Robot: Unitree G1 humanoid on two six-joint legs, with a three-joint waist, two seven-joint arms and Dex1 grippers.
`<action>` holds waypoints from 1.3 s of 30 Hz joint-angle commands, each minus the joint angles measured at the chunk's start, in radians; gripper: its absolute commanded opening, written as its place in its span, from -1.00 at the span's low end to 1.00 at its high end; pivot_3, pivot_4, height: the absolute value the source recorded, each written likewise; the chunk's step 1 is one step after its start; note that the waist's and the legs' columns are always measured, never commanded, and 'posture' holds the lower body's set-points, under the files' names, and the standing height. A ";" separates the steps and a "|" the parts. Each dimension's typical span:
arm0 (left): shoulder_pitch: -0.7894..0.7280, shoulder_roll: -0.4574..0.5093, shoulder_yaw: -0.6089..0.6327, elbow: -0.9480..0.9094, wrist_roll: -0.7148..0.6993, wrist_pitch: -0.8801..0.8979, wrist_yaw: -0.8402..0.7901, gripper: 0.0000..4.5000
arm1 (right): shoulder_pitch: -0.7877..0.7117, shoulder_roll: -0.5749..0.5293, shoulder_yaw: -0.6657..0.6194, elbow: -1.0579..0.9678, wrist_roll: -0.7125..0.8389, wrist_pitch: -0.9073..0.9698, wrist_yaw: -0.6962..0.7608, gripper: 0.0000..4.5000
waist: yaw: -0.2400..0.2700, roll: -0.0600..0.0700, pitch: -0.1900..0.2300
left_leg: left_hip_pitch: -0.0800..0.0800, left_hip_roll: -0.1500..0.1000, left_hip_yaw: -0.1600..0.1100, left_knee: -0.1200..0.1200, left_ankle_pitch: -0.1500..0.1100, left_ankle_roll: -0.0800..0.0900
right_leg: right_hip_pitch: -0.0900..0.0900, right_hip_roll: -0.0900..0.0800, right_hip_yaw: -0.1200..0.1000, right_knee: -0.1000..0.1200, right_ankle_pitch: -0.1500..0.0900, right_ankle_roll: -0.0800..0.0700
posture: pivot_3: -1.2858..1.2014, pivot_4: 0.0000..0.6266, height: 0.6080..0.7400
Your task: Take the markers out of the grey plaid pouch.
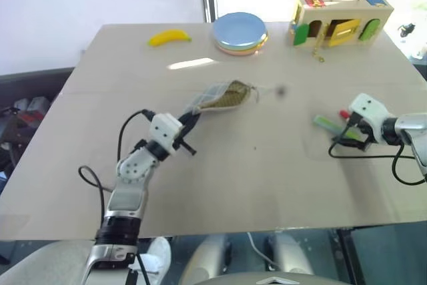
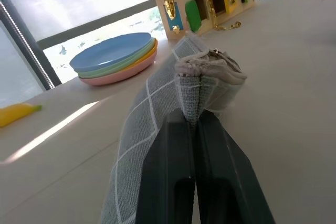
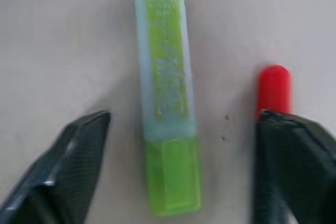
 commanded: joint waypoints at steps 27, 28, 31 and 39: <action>0.395 0.136 0.248 -0.363 -0.189 0.333 0.044 0.96 | 0.764 0.156 -0.542 -0.500 0.505 -0.095 0.088 1.00 | 0.005 0.000 0.000 | 0.002 0.000 0.000 -0.002 0.000 0.001 | 0.001 0.000 0.001 0.000 0.000 0.000 | 0.03 -0.52 1.00; 0.442 0.143 0.267 -0.403 -0.248 0.363 0.006 0.96 | 0.780 0.152 -0.551 -0.490 0.501 -0.114 0.098 1.00 | 0.004 0.000 0.000 | 0.002 0.000 0.000 -0.002 0.000 0.001 | 0.002 0.000 0.001 0.000 0.000 0.000 | 0.03 -0.52 1.00; 0.633 0.180 0.309 -0.511 -0.368 0.436 -0.121 0.96 | 0.813 0.138 -0.574 -0.441 0.497 -0.169 0.136 1.00 | 0.003 0.001 0.000 | 0.003 0.001 0.001 -0.002 -0.001 0.001 | 0.002 0.000 0.001 -0.001 0.000 0.000 | 0.03 -0.52 1.00; 0.831 0.171 0.364 -0.556 -0.424 0.425 -0.211 0.96 | 0.786 0.094 -0.587 -0.242 0.493 -0.309 0.243 1.00 | 0.017 0.004 0.004 | 0.018 0.002 0.000 -0.006 -0.007 0.003 | 0.019 -0.002 -0.002 -0.006 -0.003 -0.004 | 0.03 -0.52 1.00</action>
